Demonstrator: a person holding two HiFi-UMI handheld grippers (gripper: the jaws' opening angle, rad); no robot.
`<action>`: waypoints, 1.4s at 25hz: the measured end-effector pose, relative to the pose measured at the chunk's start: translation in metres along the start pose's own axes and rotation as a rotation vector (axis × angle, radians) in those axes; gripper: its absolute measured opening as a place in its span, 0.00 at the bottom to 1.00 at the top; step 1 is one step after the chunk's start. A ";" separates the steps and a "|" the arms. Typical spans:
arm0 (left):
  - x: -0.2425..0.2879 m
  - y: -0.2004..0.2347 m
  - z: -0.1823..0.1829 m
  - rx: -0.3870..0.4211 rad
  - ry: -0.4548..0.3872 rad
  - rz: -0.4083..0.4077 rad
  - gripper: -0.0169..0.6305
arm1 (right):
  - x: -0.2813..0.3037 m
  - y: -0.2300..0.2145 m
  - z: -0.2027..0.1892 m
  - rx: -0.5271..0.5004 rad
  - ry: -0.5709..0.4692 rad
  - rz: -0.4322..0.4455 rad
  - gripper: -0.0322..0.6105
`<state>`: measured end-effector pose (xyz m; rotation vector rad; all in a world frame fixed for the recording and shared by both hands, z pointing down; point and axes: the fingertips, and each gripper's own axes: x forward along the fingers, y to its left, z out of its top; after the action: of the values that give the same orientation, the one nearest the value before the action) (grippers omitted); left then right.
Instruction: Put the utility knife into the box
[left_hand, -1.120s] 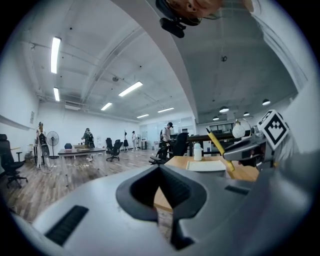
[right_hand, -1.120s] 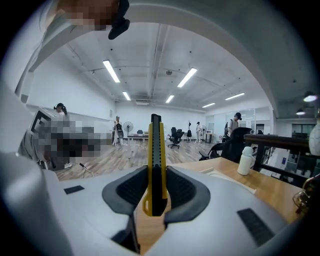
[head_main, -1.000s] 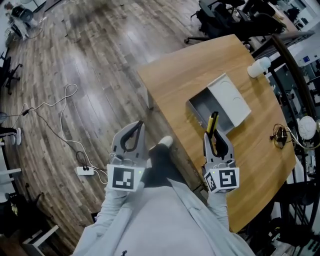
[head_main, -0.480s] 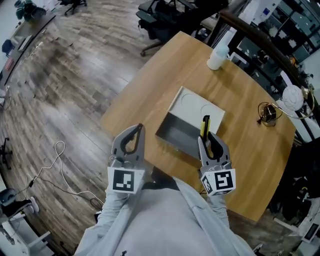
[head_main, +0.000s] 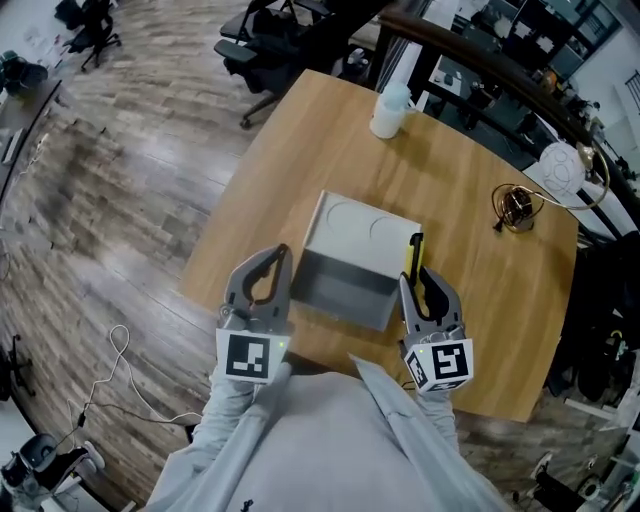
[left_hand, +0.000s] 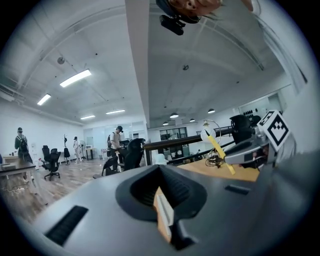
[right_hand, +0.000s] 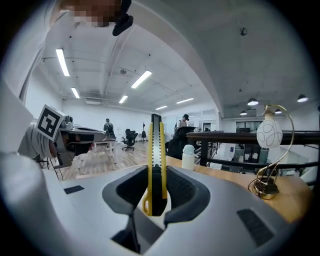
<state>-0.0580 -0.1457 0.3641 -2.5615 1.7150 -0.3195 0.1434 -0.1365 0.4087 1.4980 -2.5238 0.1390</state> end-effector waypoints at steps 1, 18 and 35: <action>0.003 -0.001 0.001 0.000 -0.002 -0.009 0.05 | -0.001 -0.002 0.001 -0.001 0.000 -0.007 0.25; 0.048 -0.015 0.019 -0.015 -0.066 -0.285 0.05 | -0.020 -0.001 0.022 -0.006 0.002 -0.230 0.25; 0.059 -0.015 0.011 -0.040 -0.062 -0.359 0.05 | -0.011 0.011 0.018 -0.051 0.071 -0.230 0.25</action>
<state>-0.0206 -0.1951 0.3643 -2.8683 1.2483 -0.2142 0.1365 -0.1249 0.3888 1.7158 -2.2631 0.0901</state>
